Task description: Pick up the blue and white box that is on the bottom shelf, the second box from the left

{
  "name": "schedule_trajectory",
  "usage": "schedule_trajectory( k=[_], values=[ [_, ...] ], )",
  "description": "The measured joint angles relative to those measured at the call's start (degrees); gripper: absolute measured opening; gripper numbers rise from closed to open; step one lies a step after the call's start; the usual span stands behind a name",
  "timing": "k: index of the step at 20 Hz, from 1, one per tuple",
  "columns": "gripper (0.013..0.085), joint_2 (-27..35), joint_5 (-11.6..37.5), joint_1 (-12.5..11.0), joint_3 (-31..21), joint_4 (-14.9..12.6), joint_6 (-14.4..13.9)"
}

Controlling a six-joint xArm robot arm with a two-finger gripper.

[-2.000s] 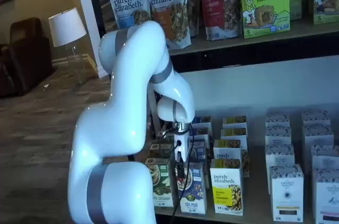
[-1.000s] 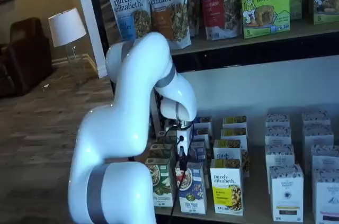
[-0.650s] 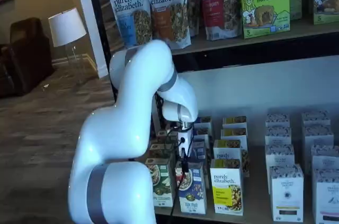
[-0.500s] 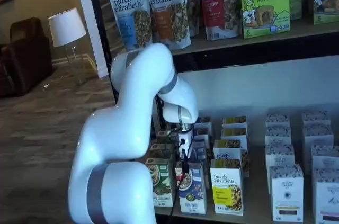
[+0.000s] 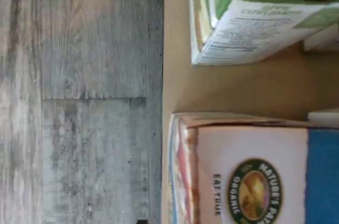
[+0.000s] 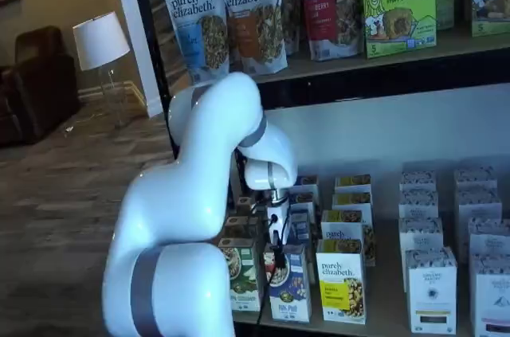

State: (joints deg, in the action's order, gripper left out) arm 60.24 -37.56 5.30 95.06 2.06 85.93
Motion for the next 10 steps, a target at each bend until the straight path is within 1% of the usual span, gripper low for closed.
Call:
schedule_trajectory(
  k=[3, 10],
  values=[
    [0.085, -0.1, 0.7, 0.0, -0.9, -0.6, -0.5],
    [0.085, 0.0, 0.4, 0.1, -1.8, -2.2, -1.9]
  ],
)
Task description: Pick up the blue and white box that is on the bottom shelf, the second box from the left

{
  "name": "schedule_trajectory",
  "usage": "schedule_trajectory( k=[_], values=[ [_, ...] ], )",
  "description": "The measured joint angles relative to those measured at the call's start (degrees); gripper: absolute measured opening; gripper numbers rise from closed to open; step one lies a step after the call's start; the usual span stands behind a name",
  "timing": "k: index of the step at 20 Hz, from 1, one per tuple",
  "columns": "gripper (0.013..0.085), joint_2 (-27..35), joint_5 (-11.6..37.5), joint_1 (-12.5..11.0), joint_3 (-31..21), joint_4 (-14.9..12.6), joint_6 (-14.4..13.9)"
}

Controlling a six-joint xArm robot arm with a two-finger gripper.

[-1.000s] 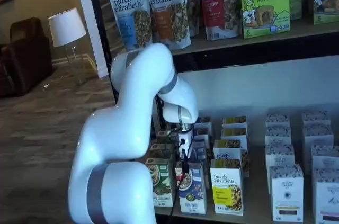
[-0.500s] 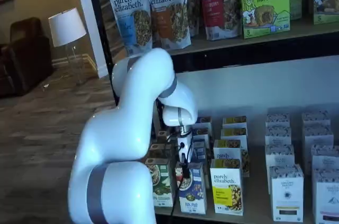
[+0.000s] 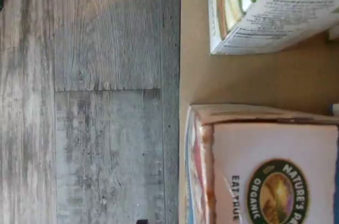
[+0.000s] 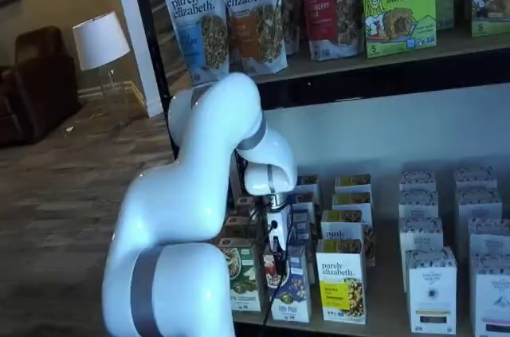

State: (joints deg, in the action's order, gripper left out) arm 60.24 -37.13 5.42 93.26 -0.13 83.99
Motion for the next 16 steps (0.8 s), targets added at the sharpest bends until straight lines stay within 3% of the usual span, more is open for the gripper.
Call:
schedule_trajectory(
  k=[9, 14, 16],
  values=[
    [0.085, -0.8, 4.6, 0.0, -3.2, 0.5, 0.5],
    [0.069, -1.0, 5.1, 0.0, -3.6, 1.5, 1.4],
    [0.069, -1.1, 5.2, 0.0, -3.7, 1.3, 1.2]
  ],
)
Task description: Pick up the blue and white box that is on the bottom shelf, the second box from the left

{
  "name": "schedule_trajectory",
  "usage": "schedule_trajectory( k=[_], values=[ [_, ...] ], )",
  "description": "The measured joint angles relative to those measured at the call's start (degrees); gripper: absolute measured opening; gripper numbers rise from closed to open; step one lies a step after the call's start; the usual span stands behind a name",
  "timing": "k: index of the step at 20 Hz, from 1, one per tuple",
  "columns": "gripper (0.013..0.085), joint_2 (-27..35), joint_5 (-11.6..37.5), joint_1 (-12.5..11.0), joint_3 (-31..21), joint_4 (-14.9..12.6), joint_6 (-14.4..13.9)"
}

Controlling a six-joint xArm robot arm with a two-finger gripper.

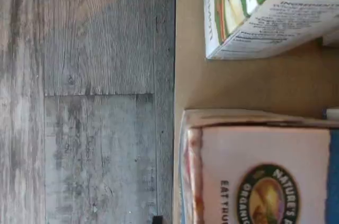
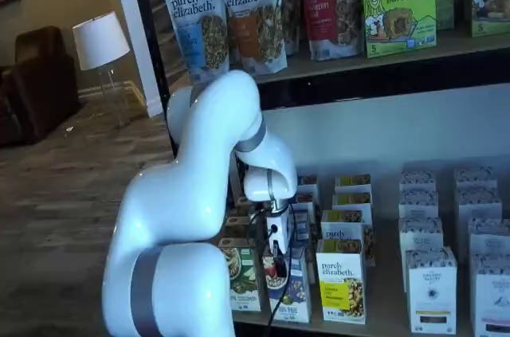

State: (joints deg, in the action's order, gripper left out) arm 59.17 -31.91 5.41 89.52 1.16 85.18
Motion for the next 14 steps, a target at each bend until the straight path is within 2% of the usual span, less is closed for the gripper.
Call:
schedule_trajectory(
  k=[7, 14],
  values=[
    [0.069, 0.0, 0.0, 0.2, -0.2, -1.3, -1.4],
    [0.069, 0.5, -0.2, 0.5, 0.2, -1.2, -1.5]
  ],
)
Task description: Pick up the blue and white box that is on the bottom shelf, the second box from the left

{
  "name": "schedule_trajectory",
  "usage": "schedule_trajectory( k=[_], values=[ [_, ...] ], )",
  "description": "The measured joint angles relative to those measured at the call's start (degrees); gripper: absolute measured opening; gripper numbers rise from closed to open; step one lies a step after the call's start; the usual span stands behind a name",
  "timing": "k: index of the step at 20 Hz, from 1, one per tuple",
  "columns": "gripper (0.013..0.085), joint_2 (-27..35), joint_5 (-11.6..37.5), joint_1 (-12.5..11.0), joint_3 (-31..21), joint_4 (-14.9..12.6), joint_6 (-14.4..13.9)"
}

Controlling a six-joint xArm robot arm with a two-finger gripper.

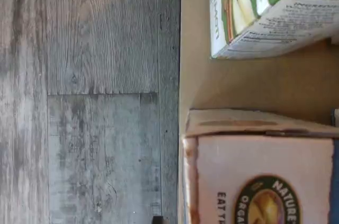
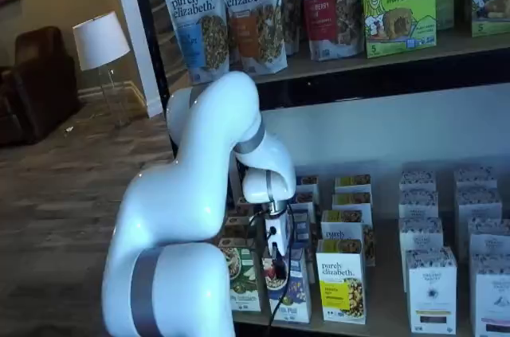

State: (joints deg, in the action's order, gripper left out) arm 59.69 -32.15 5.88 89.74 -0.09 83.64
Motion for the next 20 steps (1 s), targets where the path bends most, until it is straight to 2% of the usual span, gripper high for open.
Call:
schedule_trajectory(
  k=[9, 10, 13, 15, 20],
  values=[
    [0.069, 0.4, 1.1, 0.1, -0.2, -0.3, -0.4],
    [0.065, 0.5, 1.1, 0.1, -0.2, -0.3, -0.4],
    [0.061, 0.5, 1.2, 0.2, -0.2, -0.2, -0.4],
    [0.053, 0.5, 1.3, 0.2, -0.3, -0.2, -0.4],
    [0.053, 0.3, 1.5, 0.0, -0.7, -1.6, -1.4]
  ],
)
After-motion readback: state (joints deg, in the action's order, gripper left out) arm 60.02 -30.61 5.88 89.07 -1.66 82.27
